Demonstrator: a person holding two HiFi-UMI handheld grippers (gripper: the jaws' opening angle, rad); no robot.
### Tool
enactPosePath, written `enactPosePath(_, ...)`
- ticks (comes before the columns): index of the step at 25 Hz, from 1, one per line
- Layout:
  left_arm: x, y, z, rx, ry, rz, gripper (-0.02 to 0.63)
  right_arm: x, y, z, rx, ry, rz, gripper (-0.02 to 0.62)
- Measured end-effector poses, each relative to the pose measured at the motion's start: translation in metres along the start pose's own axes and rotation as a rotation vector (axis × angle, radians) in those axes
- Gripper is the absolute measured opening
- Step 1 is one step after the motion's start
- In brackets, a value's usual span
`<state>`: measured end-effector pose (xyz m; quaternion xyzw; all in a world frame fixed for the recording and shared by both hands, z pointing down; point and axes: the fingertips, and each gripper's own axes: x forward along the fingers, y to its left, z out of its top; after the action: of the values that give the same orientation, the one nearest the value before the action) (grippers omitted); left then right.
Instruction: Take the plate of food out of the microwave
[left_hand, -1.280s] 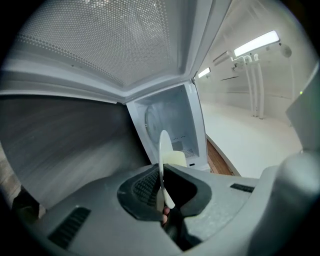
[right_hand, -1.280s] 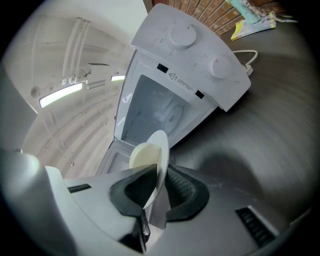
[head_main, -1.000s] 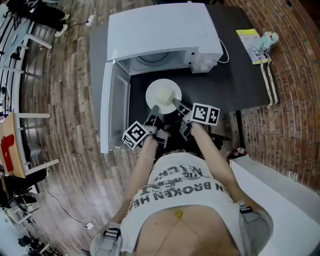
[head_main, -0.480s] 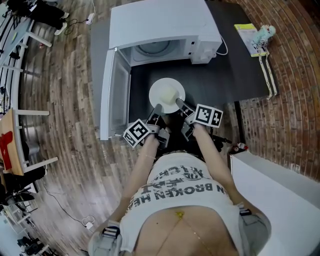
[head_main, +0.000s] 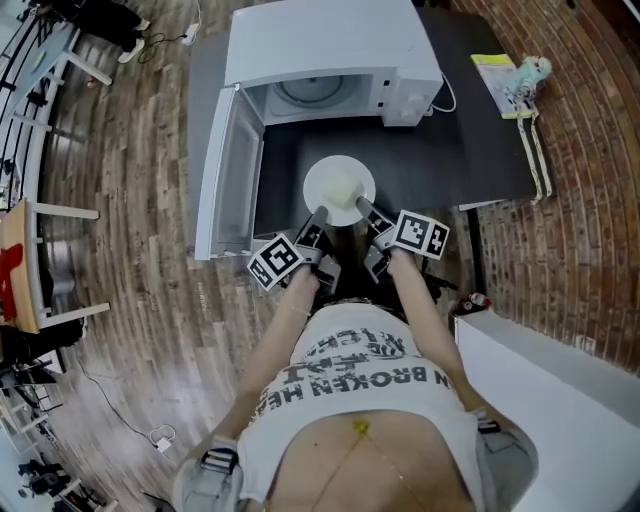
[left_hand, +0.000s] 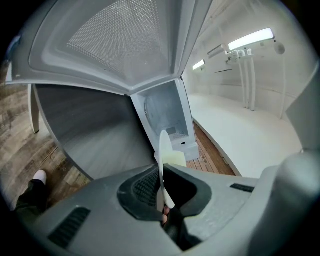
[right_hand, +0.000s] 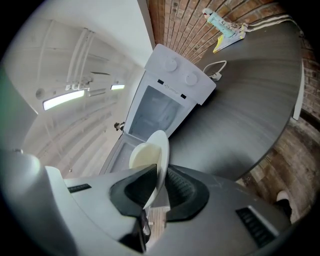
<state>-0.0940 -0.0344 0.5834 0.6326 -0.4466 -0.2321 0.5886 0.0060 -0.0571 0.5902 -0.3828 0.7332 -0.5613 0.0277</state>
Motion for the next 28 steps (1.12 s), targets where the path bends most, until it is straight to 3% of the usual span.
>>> enactPosePath(28,-0.030,-0.027,-0.109,-0.033,-0.172,0.057,0.017,-0.095,-0.028,-0.011,-0.054,0.167,0.071,0.051)
